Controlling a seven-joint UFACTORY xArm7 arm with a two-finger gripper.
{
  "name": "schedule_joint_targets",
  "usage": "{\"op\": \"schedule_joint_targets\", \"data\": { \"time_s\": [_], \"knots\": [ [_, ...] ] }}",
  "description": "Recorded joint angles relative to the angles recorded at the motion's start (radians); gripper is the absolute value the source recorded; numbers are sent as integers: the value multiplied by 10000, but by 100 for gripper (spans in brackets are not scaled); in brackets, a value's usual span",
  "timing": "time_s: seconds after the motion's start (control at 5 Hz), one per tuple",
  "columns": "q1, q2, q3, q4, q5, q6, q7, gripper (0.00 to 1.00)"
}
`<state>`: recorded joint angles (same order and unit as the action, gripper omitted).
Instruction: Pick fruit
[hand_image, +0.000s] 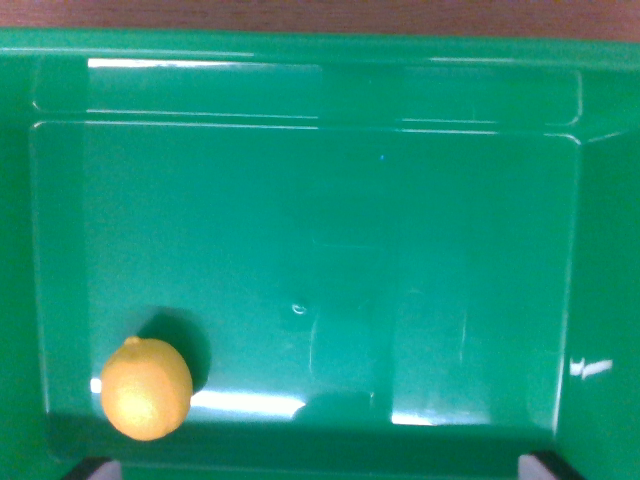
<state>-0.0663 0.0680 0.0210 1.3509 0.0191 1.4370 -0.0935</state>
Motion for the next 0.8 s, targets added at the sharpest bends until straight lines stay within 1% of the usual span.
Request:
{"op": "schedule_joint_targets", "data": {
  "time_s": [0.2,0.4,0.6,0.8],
  "knots": [
    [0,0,0,0,0,0,0,0],
    [60,57,60,-300,10,-377,-40,0],
    [60,57,60,-300,10,-377,-40,0],
    [123,116,123,-609,20,-766,-81,0]
  ]
}}
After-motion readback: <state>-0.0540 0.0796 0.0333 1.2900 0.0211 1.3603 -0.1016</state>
